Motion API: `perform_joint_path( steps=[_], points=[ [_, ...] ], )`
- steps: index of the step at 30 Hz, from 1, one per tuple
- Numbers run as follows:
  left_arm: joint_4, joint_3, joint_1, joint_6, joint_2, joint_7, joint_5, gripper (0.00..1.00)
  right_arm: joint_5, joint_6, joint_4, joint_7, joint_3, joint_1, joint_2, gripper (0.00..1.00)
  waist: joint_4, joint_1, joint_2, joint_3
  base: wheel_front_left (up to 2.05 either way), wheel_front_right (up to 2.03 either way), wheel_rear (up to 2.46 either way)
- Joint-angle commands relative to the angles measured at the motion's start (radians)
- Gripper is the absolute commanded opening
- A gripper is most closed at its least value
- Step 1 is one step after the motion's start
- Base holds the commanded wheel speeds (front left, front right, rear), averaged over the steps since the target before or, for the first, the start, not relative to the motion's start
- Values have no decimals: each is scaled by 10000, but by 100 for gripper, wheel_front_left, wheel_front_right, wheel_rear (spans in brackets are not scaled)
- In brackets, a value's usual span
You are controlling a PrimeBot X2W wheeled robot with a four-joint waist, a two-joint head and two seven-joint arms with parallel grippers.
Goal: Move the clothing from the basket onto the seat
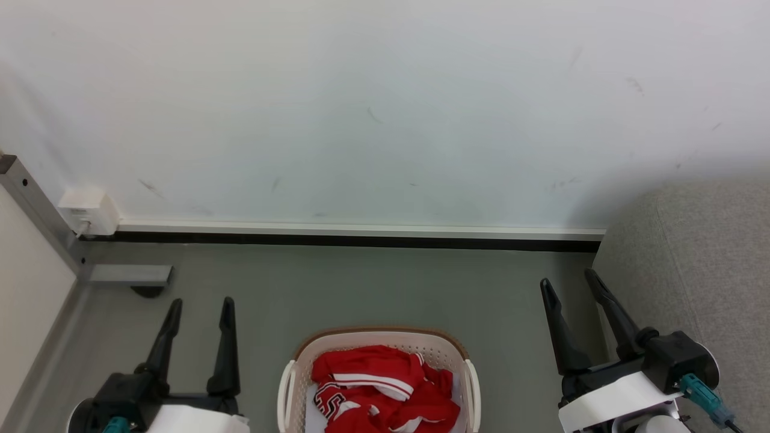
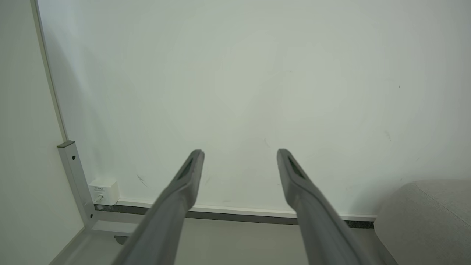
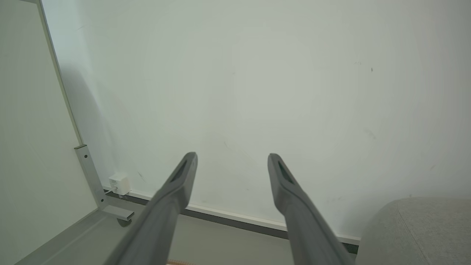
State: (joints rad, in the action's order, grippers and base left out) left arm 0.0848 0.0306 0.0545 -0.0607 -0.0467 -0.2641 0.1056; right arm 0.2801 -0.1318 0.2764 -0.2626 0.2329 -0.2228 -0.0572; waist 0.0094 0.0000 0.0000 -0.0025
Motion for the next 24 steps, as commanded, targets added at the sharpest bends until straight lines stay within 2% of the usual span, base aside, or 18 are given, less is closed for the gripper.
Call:
perform_joint_path(
  steps=[1, 24],
  points=[
    [-42, 39, -102, 26, -67, -7, -113, 100, -42, 21, 30, -34, -39, -64, 15, 100, -10, 0, 0, 6, 0, 0, 0],
    [-48, 34, -7, -27, -65, -7, 4, 100, -43, 21, -4, -34, -241, -219, 54, 100, -185, 0, 0, 304, 0, 0, 0]
  ],
)
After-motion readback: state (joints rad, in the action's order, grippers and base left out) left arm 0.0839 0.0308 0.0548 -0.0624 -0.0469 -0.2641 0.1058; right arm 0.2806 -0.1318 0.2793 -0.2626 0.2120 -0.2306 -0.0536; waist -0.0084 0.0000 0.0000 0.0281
